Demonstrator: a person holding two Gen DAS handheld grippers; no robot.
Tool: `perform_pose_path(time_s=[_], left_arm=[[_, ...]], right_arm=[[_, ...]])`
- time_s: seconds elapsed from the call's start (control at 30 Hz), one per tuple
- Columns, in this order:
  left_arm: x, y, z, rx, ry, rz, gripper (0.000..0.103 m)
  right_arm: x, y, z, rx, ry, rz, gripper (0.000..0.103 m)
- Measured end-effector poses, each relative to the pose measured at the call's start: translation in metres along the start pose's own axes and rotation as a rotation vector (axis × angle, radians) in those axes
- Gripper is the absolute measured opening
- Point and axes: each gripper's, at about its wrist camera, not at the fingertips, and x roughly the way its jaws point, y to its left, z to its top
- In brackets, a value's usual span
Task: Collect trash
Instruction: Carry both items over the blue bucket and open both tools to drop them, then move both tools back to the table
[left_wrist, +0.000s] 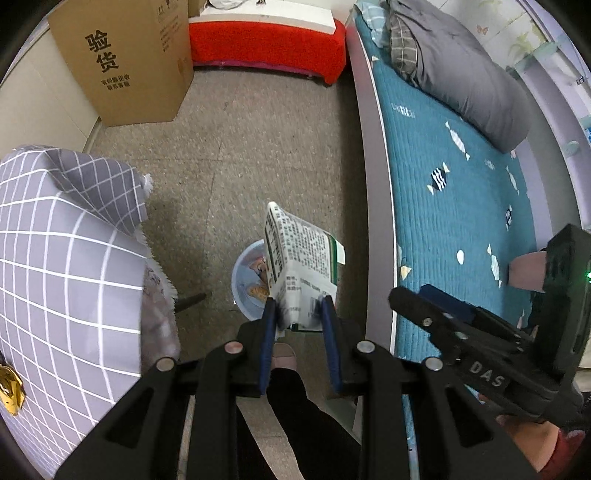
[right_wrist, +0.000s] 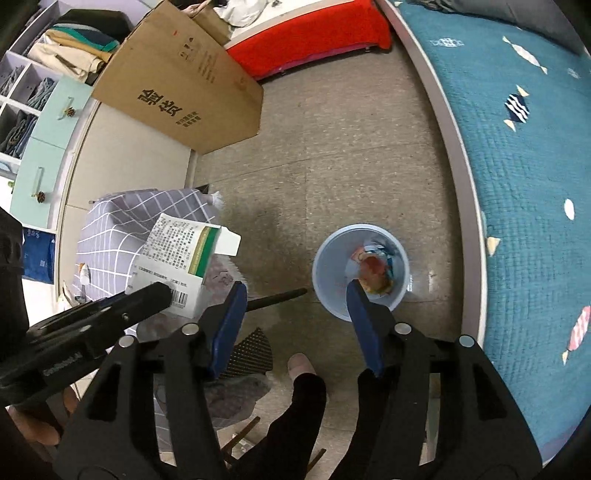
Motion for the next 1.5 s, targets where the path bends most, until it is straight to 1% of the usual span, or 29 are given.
perform_pose_path(time_s=[0.07, 0.37, 0.53, 0.6, 0.7, 0.73, 0.77, 0.83, 0.93, 1.07, 1.17, 1.23, 1.37, 1.5], left_arm=[[0.006, -0.005, 0.0, 0.003, 0.011, 0.001, 0.024], [0.03, -0.027, -0.002, 0.027, 0.07, -0.012, 0.024], [0.035, -0.041, 0.001, 0.049, 0.079, -0.024, 0.024], [0.035, -0.045, 0.003, 0.06, 0.076, -0.03, 0.025], [0.037, -0.052, 0.008, 0.068, 0.07, -0.038, 0.031], [0.038, -0.053, 0.01, 0.067, 0.078, -0.037, 0.036], [0.04, -0.053, 0.011, 0.065, 0.092, -0.028, 0.039], [0.042, -0.052, 0.011, 0.058, 0.1, -0.02, 0.051], [0.04, -0.048, 0.011, 0.044, 0.093, -0.011, 0.053], [0.032, -0.039, 0.011, 0.017, 0.082, -0.004, 0.054], [0.024, -0.03, 0.011, -0.002, 0.066, 0.003, 0.055], [0.017, -0.022, 0.011, -0.017, 0.053, 0.007, 0.057], [0.0, -0.002, 0.009, -0.059, 0.021, 0.016, 0.058], [-0.025, 0.029, 0.007, -0.107, -0.028, 0.034, 0.059]], right_arm=[[-0.003, -0.006, -0.002, 0.008, -0.003, -0.007, 0.058], [-0.012, -0.029, -0.006, 0.043, -0.015, -0.017, 0.059], [-0.025, -0.035, -0.004, 0.06, -0.048, -0.014, 0.058], [-0.032, -0.037, -0.002, 0.065, -0.074, -0.017, 0.058], [-0.039, -0.041, 0.0, 0.078, -0.1, -0.019, 0.059], [-0.042, -0.042, 0.001, 0.083, -0.108, -0.023, 0.059], [-0.043, -0.043, 0.001, 0.085, -0.112, -0.024, 0.059], [-0.044, -0.046, 0.001, 0.093, -0.114, -0.024, 0.059], [-0.044, -0.048, 0.002, 0.095, -0.11, -0.026, 0.059], [-0.041, -0.043, 0.002, 0.086, -0.096, -0.021, 0.059], [-0.037, -0.03, 0.003, 0.065, -0.085, -0.012, 0.059], [-0.035, -0.019, 0.005, 0.046, -0.08, -0.005, 0.059], [-0.03, 0.005, 0.007, 0.008, -0.076, 0.014, 0.059], [-0.023, 0.041, 0.01, -0.046, -0.068, 0.038, 0.059]])
